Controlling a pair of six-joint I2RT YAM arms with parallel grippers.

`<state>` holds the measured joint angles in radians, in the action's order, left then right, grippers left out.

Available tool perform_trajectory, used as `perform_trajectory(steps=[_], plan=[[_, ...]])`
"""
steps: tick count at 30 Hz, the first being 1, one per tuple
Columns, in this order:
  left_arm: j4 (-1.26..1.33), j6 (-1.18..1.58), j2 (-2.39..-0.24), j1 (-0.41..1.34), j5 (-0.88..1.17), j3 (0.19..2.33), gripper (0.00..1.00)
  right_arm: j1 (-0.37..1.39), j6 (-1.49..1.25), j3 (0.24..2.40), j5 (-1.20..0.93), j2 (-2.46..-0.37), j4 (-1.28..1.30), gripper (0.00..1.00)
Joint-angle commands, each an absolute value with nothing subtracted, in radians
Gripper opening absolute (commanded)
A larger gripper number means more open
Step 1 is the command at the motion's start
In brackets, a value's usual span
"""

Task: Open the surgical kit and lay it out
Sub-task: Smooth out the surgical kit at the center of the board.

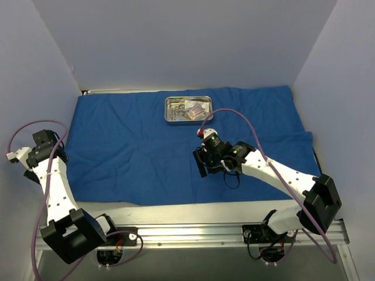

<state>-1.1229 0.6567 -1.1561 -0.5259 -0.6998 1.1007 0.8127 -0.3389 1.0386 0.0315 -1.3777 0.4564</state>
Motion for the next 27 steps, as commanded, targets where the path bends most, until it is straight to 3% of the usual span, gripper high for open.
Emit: perform_trajectory(steps=[1, 5, 7, 10, 16, 21, 27], plan=[[-1.105, 0.647, -1.167, -0.534, -0.671, 1.118, 0.36, 0.819, -0.348, 1.068, 0.090, -1.359, 0.500, 0.67], [-1.075, 0.560, -1.140, -0.512, -0.560, 1.153, 0.80, 0.819, -0.373, 1.055, 0.127, -1.381, 0.462, 0.68], [-1.051, 0.519, -1.126, -0.465, -0.511, 1.164, 0.94, 0.818, -0.380, 1.055, 0.130, -1.413, 0.433, 0.68], [-1.008, 0.488, -1.137, -0.398, -0.408, 1.175, 0.94, 0.819, -0.391, 1.068, 0.138, -1.469, 0.400, 0.68], [-0.959, 0.517, -1.245, -0.089, -0.312, 1.181, 0.94, 0.813, -0.451, 1.065, 0.201, -1.558, 0.319, 0.69], [-0.927, 0.621, -1.376, 0.206, -0.333, 1.187, 0.94, 0.810, -0.485, 1.055, 0.213, -1.652, 0.264, 0.69], [-0.854, 0.682, -1.544, 0.386, -0.373, 1.201, 0.95, 0.799, -0.523, 1.061, 0.239, -1.719, 0.210, 0.69]])
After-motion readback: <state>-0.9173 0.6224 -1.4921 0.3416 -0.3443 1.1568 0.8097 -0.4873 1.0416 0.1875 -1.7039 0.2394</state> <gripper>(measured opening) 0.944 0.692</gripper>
